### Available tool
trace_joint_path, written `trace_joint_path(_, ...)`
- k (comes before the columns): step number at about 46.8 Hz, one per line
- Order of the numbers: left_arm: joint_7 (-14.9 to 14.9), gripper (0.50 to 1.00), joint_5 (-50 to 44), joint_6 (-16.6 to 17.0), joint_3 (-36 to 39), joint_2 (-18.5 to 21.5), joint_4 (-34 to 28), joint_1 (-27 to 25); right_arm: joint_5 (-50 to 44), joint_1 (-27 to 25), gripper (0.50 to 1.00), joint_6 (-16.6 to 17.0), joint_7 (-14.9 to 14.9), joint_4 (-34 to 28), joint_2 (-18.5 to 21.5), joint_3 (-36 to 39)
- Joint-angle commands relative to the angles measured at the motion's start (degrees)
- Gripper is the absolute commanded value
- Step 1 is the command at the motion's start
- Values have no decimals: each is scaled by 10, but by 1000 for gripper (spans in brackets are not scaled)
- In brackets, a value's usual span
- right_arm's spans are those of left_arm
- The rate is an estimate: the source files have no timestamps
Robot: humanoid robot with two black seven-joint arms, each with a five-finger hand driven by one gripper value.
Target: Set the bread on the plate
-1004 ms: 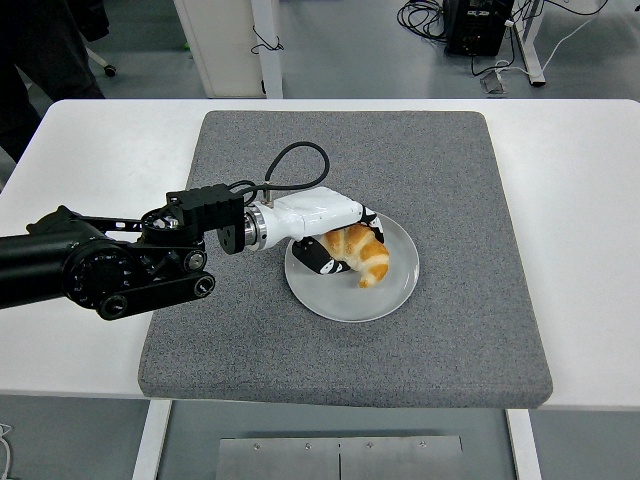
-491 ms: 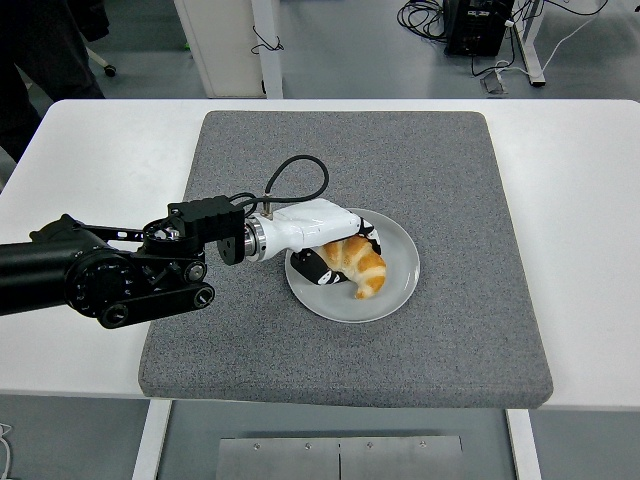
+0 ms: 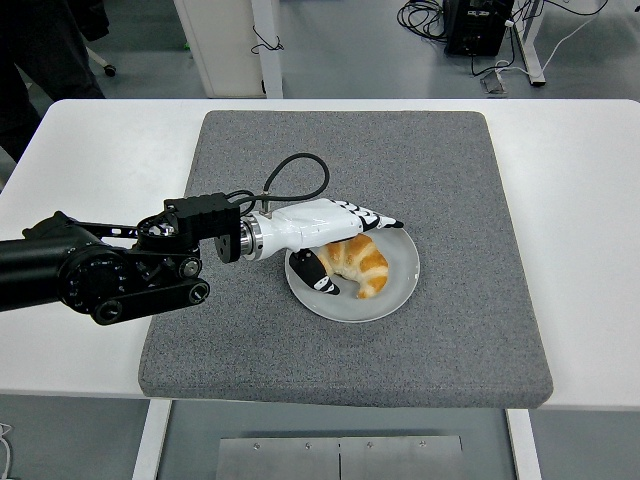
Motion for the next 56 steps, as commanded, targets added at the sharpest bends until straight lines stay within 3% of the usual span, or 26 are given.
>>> trace_joint_path(1,-17,966,-4,-7,-3,6,0,-3,0,0,1000,0,0,1,0,0)
trace_joint_path(8,-49,969,-5,-16,-7,19,-2,-8,0,0,1000,0,0,0,0,0)
trace_joint_path(17,-51,971,-48,-20,-44,30,-2,-8,0,0,1000,0,0,0,0,0)
trace_joint_path(24,-51,971,-95,-56,-88,43,-2,-7,0,0,1000,0,0,0,0,0)
trace_joint_path(30,-50,971,-133,-59,-126,49,0,-3,0,0,1000,0,0,0,0,0)
trace_joint_path(42,-50,972,-322,-57,-183,63,11,1,0,-1,1000,0,-1,0,0,0)
trace_joint_path(56,-57,971,-466,-48,-243,58,107,23,0,0,1000,0,0,0,0,0)
